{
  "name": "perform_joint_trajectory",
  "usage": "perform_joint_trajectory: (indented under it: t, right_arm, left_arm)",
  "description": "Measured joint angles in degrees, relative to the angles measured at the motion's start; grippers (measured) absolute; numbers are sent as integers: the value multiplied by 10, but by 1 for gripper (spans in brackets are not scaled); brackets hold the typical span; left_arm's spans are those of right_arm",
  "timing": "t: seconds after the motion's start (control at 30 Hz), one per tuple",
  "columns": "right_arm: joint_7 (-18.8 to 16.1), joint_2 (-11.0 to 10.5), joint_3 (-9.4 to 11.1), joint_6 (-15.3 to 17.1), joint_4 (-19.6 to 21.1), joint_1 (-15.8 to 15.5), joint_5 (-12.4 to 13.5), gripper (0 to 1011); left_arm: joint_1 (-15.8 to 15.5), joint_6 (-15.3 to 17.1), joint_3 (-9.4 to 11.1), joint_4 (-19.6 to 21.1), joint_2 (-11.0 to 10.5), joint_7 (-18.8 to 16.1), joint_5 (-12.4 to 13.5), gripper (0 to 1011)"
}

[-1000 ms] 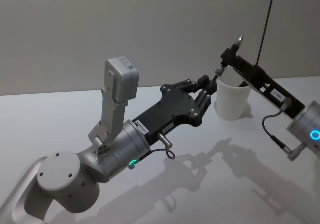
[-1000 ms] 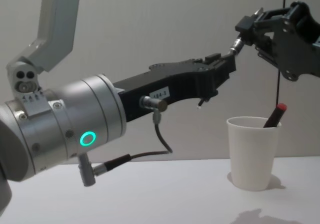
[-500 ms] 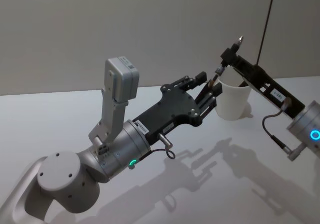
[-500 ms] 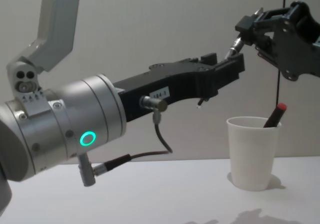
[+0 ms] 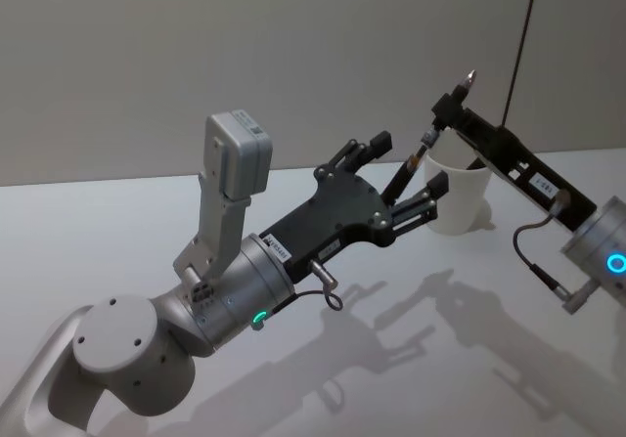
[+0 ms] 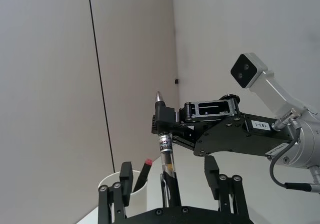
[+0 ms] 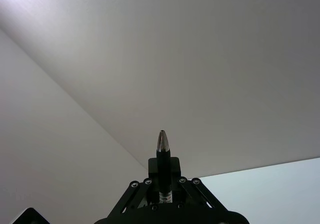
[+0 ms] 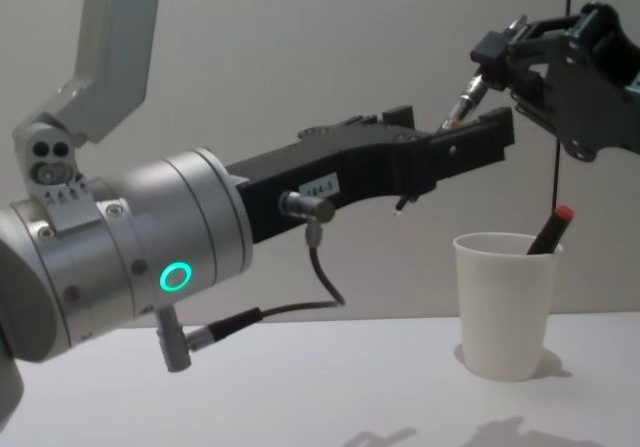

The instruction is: Place the pen into the pen holder.

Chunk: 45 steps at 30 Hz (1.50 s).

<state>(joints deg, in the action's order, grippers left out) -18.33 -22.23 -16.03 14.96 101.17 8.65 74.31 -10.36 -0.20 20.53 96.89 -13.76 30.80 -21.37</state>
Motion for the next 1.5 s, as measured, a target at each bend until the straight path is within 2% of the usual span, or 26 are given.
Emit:
perform_joint_trajectory:
  t: [0.03, 0.1, 0.17, 0.43, 0.63, 1.0, 1.07, 1.3, 1.4, 1.5]
  right_arm:
    - [0, 0, 0, 0, 0, 0, 0, 109]
    - [0, 0, 0, -1, 0, 0, 0, 109]
    - [0, -2, 0, -5, 0, 1, -3, 109]
    - [2, -10, 7, -30, 0, 6, -25, 110]
    - [9, -23, 17, -55, 3, 10, -53, 109]
    - [24, -52, 34, -99, 11, 17, -124, 109]
    - [29, -59, 38, -110, 13, 20, -151, 109]
    - [37, -68, 41, -126, 15, 25, -203, 109]
    - [41, -72, 42, -134, 15, 30, -240, 109]
    - [43, -73, 42, -138, 15, 34, -263, 109]
  left_arm:
    - [0, 0, 0, 0, 0, 0, 0, 916]
    - [0, 0, 0, 0, 0, 0, 0, 931]
    - [0, 0, 0, 0, 0, 0, 0, 1001]
    - [0, 0, 0, 0, 0, 0, 0, 1001]
    - [0, 0, 0, 0, 0, 0, 0, 1001]
    - [0, 0, 0, 0, 0, 0, 0, 1001]
    - [0, 0, 0, 0, 0, 0, 0, 1001]
    - [0, 0, 0, 0, 0, 0, 0, 1001]
    - [0, 0, 0, 0, 0, 0, 0, 1001]
    - [0, 0, 0, 0, 0, 0, 0, 1001]
